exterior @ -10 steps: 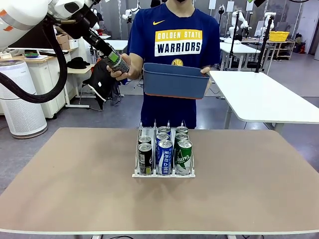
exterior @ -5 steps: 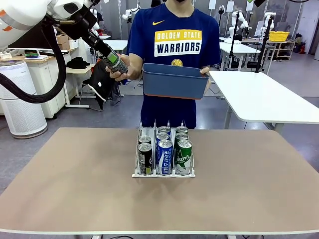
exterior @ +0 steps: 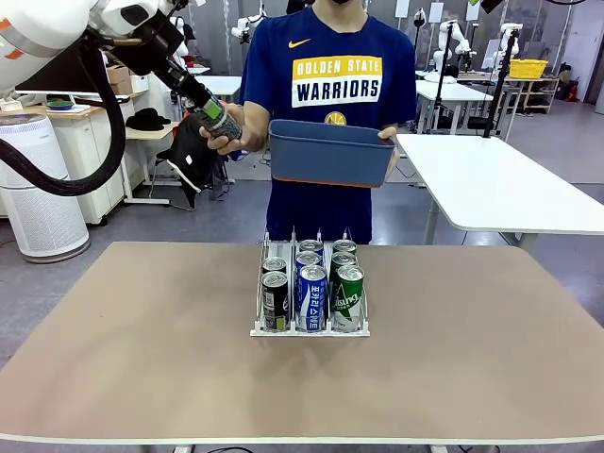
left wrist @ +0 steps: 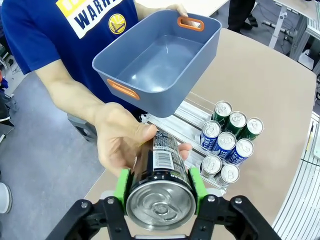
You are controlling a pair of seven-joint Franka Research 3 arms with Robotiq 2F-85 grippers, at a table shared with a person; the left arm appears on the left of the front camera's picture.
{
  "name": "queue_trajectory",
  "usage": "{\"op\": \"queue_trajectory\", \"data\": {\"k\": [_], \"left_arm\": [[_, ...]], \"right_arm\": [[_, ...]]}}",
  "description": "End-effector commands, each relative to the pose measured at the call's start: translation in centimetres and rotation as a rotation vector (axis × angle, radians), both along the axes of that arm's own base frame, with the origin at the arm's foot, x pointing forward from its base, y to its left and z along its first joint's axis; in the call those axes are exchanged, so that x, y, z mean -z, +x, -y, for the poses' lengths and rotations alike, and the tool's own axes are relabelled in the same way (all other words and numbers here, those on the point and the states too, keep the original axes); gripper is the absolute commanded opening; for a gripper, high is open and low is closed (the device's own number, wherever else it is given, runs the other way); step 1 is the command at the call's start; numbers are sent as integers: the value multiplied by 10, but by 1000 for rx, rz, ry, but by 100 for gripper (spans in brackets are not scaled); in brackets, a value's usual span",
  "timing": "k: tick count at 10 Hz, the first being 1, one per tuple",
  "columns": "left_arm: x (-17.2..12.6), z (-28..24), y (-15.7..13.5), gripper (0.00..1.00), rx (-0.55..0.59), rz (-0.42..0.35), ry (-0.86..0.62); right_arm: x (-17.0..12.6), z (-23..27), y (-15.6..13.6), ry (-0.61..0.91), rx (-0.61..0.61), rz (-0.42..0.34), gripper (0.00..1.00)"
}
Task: Fill the beverage cans into the dispenser.
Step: Pick up the Pepsi coke handed by the human, then place the picked Pepsi coke in the line of the Automatic Can Dispenser with the same cans.
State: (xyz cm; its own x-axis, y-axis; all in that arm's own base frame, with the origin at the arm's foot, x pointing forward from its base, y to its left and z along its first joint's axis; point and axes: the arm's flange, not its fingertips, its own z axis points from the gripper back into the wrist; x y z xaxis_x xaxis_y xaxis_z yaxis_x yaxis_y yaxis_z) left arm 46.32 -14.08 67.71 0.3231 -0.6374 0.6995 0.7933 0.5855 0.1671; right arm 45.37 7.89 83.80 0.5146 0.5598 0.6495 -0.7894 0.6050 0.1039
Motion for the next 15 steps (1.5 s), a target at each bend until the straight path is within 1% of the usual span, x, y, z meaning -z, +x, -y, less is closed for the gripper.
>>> {"op": "queue_trajectory", "data": {"k": [1, 15], "left_arm": [[0, -1, 0, 1, 12, 8, 9], [0, -1, 0, 1, 12, 8, 9]], "right_arm": [[1, -1, -1, 4, 4, -8, 100], [1, -1, -1, 4, 4, -8, 100]]}}
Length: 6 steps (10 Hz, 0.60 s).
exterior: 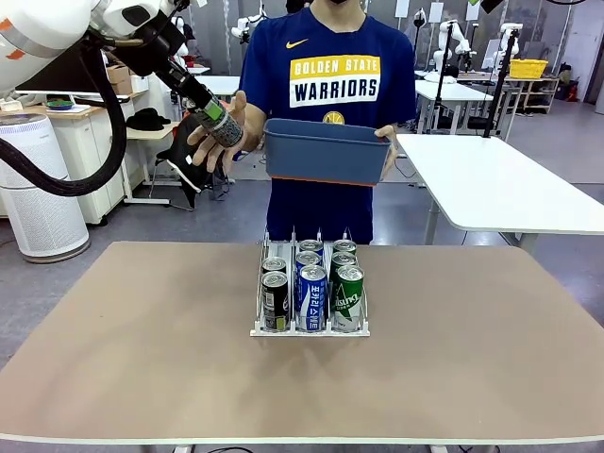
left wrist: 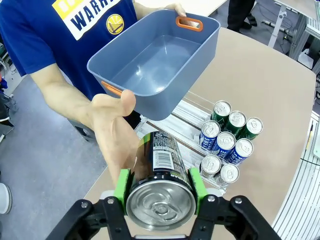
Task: Fill the beverage cans into the dispenser.
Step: Place the picked Pepsi coke in the line of the Automatic Can Dispenser with the same cans.
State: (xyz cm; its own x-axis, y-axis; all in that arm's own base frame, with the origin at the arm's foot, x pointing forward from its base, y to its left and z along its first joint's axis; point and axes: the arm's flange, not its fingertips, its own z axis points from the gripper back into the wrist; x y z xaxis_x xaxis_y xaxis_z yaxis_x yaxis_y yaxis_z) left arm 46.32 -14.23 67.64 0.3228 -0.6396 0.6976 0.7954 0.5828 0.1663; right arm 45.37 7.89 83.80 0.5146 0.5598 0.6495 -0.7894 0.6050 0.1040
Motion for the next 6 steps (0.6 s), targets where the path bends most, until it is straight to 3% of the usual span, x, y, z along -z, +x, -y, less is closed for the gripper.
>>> {"op": "queue_trajectory", "data": {"k": [1, 6], "left_arm": [[-1, -3, 0, 1, 9, 10, 7], [-1, -3, 0, 1, 9, 10, 7]], "right_arm": [[1, -1, -1, 4, 4, -8, 100], [1, -1, -1, 4, 4, -8, 100]]}}
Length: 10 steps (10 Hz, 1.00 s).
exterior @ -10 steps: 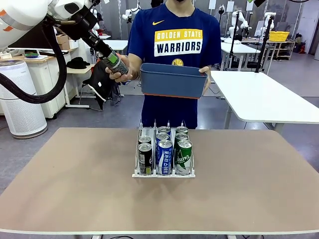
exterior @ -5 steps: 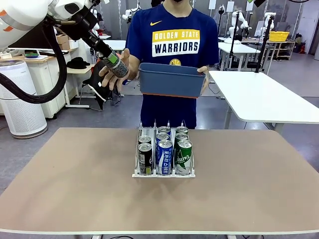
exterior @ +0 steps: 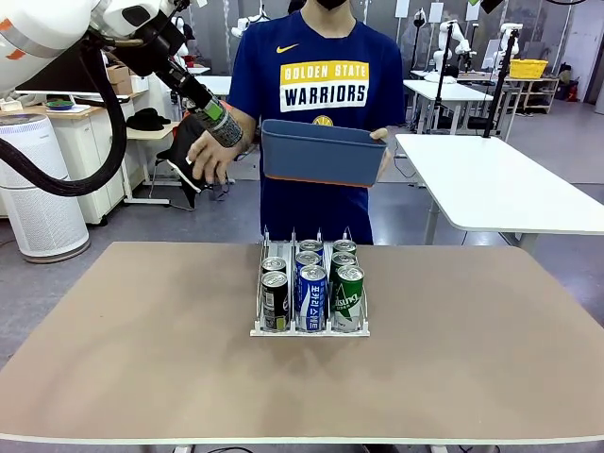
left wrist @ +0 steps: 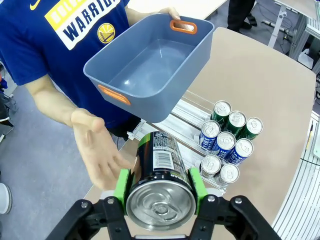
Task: Fill the beverage cans into the dispenser.
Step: Place the picked Pepsi coke in the line of the Automatic Can Dispenser with the same cans.
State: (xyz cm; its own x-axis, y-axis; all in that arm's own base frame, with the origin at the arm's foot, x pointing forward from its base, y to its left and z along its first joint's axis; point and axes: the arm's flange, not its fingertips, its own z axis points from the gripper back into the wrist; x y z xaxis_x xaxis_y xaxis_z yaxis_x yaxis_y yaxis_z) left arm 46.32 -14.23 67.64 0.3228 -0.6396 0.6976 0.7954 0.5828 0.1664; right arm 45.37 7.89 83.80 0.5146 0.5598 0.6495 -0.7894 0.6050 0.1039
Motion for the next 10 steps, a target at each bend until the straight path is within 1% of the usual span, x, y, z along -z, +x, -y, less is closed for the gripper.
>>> {"op": "queue_trajectory", "data": {"k": [1, 8, 9, 10], "left_arm": [[-1, -3, 0, 1, 9, 10, 7], [-1, -3, 0, 1, 9, 10, 7], [0, 0, 0, 58, 0, 0, 0], [8, 0, -10, 58, -68, -35, 7]], "right_arm": [[1, -1, -1, 4, 4, -8, 100], [1, -1, -1, 4, 4, -8, 100], [1, -1, -1, 4, 4, -8, 100], [1, -1, -1, 4, 4, -8, 100]]}}
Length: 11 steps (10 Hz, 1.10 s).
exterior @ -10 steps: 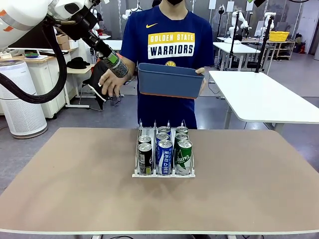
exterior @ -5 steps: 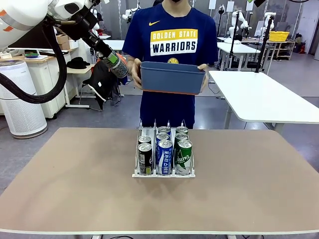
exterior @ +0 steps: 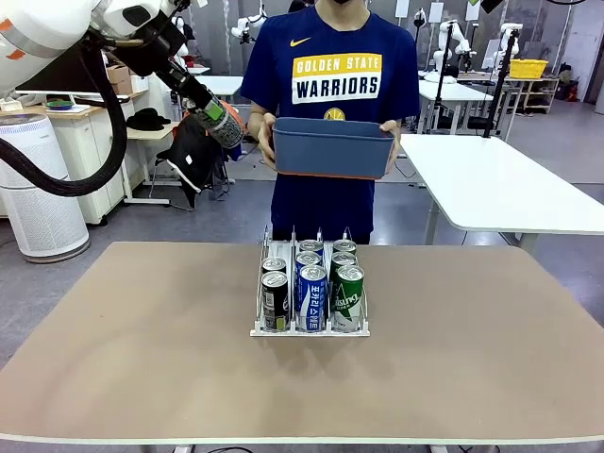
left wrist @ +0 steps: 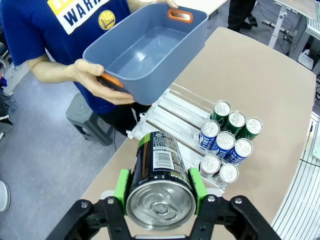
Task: Fill the beverage cans into the dispenser.
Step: Place the picked Pepsi coke in the line of the Automatic Can Dispenser with the same cans.
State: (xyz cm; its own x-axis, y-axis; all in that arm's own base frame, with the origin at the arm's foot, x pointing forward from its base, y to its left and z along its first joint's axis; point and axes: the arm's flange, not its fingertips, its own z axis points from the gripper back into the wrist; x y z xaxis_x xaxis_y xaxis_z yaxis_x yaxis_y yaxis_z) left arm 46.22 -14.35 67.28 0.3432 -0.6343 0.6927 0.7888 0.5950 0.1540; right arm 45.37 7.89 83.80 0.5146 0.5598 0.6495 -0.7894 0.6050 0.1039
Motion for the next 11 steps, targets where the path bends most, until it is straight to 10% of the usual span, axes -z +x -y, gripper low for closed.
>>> {"op": "queue_trajectory", "data": {"k": [1, 8, 11], "left_arm": [[13, 7, -22, 58, -129, -29, 35], [66, 54, -93, 58, -182, -218, 157], [58, 56, -83, 58, -224, -116, 187]], "right_arm": [[1, -1, -1, 4, 4, -8, 100], [1, -1, -1, 4, 4, -8, 100], [1, -1, -1, 4, 4, -8, 100]]}}
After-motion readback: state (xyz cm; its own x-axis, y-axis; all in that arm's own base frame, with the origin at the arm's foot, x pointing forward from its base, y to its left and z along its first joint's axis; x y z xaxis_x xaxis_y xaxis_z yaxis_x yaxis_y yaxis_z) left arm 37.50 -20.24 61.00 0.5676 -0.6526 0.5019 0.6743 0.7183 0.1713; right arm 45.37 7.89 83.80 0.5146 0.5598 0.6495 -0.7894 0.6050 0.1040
